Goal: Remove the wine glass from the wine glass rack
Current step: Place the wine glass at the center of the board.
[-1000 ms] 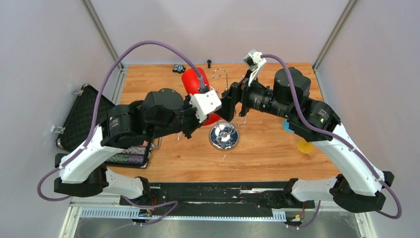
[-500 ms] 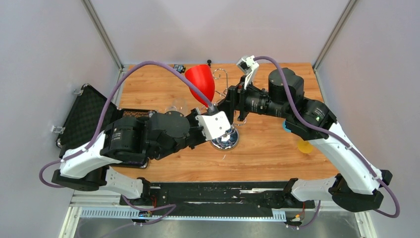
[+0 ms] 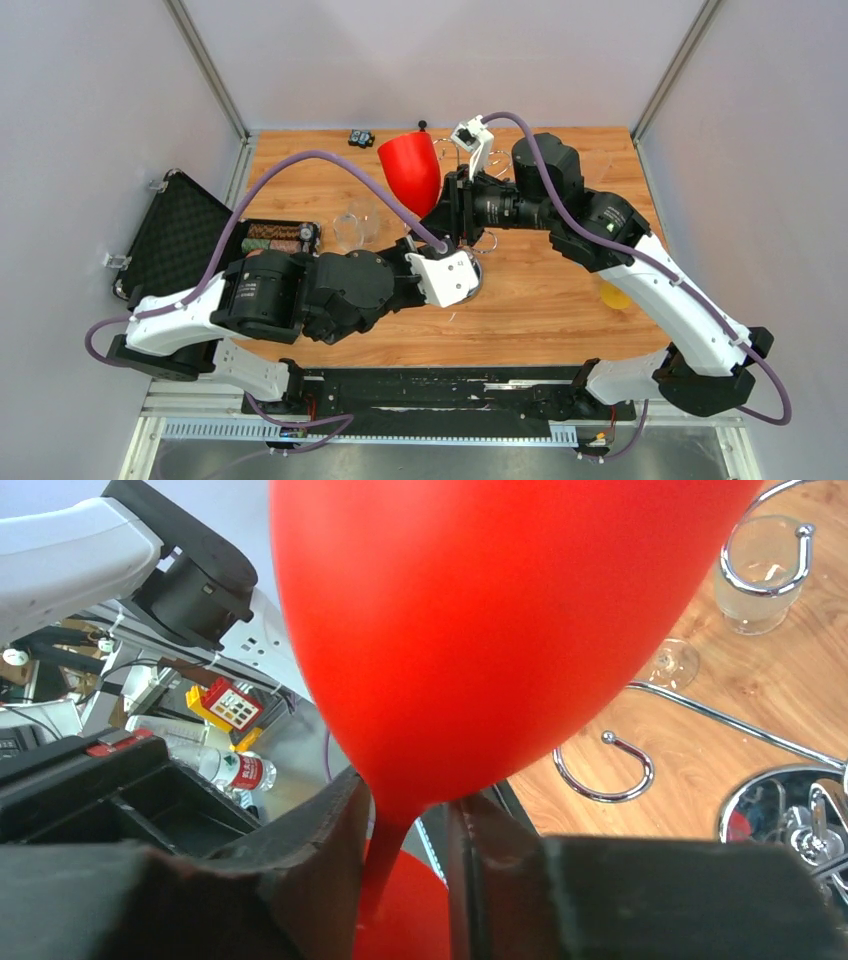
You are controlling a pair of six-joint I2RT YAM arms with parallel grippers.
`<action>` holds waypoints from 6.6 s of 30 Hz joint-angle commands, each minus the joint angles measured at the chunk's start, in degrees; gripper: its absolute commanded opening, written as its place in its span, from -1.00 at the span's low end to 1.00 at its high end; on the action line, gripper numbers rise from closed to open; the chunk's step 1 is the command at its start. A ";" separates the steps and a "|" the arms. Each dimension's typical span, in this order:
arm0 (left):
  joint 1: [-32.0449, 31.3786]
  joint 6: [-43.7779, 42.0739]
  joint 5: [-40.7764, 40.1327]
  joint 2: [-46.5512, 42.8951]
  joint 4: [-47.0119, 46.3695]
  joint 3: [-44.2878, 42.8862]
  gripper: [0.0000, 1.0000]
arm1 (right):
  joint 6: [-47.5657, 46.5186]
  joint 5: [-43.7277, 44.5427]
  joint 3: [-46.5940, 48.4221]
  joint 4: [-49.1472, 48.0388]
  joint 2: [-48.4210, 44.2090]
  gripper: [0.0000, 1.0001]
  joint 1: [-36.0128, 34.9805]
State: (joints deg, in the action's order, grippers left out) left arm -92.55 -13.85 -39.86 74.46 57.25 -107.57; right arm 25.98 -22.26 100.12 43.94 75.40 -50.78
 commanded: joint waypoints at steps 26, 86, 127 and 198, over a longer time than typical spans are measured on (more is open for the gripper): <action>-1.24 4.61 5.04 -7.24 -10.21 7.41 0.67 | 0.12 3.32 -10.61 -7.47 -11.54 -1.00 0.23; 72.81 52.42 82.34 -10.78 -26.04 17.09 0.95 | -67.20 27.38 -19.17 -6.21 -19.00 -1.00 -4.85; 72.95 42.21 84.99 -8.71 -11.29 13.56 -0.73 | -75.71 42.31 -10.31 -10.28 -4.42 -1.00 -14.42; 94.07 30.29 38.71 19.15 -2.22 -3.98 -1.00 | -32.73 35.73 -7.43 -0.91 -27.99 0.41 -15.49</action>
State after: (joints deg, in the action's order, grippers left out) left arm -0.99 17.45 -3.22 92.31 56.75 -110.91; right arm -10.90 14.13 91.83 41.10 49.15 -66.19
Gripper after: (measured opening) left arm 0.018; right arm 0.705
